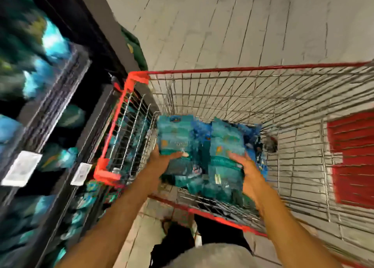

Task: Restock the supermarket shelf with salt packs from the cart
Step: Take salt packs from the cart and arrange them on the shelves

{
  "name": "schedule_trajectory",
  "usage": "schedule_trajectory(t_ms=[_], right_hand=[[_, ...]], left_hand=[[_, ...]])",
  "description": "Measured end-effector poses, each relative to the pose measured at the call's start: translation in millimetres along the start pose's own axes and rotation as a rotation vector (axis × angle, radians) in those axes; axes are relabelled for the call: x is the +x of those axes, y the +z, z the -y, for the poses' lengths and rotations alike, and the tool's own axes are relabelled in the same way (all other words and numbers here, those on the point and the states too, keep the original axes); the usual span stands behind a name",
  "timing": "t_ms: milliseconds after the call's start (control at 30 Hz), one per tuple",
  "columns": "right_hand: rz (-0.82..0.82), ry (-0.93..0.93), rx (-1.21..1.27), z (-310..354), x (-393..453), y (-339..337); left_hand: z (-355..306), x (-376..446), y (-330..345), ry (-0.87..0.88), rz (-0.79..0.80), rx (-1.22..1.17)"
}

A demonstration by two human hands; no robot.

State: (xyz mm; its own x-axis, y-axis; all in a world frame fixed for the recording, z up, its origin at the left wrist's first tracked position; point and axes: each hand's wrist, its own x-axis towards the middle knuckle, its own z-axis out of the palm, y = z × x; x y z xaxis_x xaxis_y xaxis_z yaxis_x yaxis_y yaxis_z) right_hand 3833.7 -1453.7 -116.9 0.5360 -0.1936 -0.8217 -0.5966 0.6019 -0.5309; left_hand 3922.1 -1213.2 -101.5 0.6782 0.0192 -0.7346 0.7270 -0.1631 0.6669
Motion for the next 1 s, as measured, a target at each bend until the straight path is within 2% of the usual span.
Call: schedule_trajectory(t_ms=[100,233,500,700,867,1000], right_hand=[[0.098,-0.107,-0.065,5.6,-41.4,31.9],[0.276,-0.218,-0.152,11.8,-96.4,90.9],[0.834,-0.421,-0.413,-5.2,-212.3,225.4],[1.125,-0.634,-0.629,-36.4,-275.9,326.4],[1.368,-0.672,-0.746,-74.3,-318.5,405.3],[1.430,-0.728,-0.760,-102.8,-346.1,469.7]], left_hand=[[-13.2,-53.4,-43.3,0.099,-0.059,-0.121],[-20.9,-125.9,-107.9,0.316,-0.154,-0.352],[0.3,-260.7,-224.3,0.625,-0.458,-0.561],[33.6,-336.1,-288.8,0.753,-0.778,-0.644],[49.1,-374.1,-347.6,0.794,-0.961,-0.666],[33.8,-371.0,-386.7,0.848,-1.082,-0.681]])
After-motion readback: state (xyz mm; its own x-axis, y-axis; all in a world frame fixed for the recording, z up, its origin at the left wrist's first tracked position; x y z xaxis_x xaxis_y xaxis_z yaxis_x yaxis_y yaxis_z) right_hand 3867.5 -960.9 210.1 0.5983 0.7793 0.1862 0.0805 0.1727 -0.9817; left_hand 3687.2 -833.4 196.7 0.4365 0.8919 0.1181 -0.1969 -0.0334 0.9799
